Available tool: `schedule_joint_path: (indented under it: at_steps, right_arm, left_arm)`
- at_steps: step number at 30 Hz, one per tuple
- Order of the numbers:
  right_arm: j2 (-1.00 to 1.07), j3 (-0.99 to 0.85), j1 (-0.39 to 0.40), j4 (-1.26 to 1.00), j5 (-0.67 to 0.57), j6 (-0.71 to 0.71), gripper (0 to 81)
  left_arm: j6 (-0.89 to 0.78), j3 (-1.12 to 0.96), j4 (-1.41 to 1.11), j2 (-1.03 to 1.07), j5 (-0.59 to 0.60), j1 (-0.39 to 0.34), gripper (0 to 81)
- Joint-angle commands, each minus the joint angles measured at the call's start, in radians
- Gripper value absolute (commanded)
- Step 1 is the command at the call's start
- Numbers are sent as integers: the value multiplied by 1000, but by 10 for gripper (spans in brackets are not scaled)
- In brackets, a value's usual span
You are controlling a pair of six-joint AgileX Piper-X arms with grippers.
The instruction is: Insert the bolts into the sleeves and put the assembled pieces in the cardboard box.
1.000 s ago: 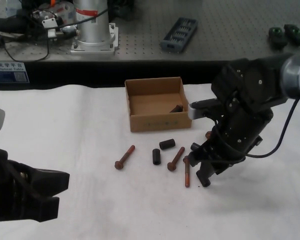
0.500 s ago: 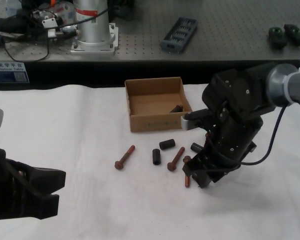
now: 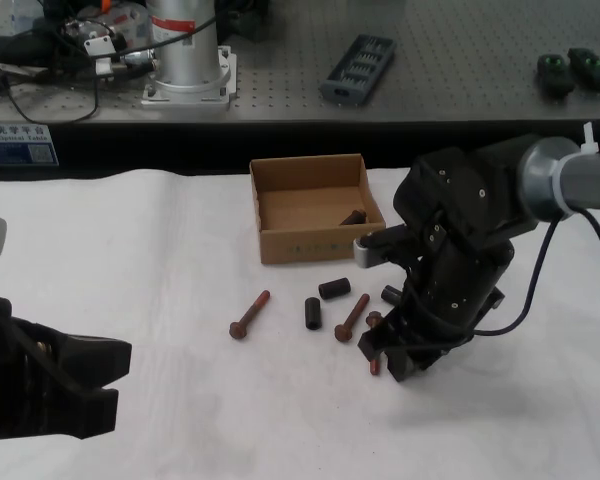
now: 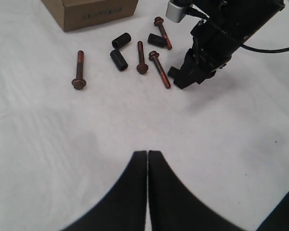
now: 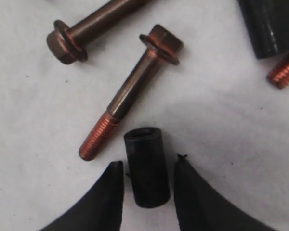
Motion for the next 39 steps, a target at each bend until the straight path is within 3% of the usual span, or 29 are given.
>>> schedule_joint_path:
  at_steps: [1, 5, 12, 23, 29, 39]
  right_arm:
    - [9, -5, 4, 4, -8, -12, 274]
    - [9, -5, 4, 1, -8, -73, 223]
    - [9, -7, 4, 14, -8, -99, 0]
    - [-86, -20, 4, 225, -79, -180, 28]
    - [-223, 69, 4, 256, -103, -186, 28]
    - [-560, 284, 4, 252, -105, -181, 28]
  left_arm:
    - [4, -5, -9, -8, -38, -1, 7]
    - [4, -5, -9, -8, -89, -1, 7]
    - [4, -5, -9, -8, -89, -1, 7]
    - [70, -5, -28, 15, -86, -1, 7]
    - [61, -5, -158, 108, -12, -11, 6]
    - [61, -43, -322, 377, -9, -161, 8]
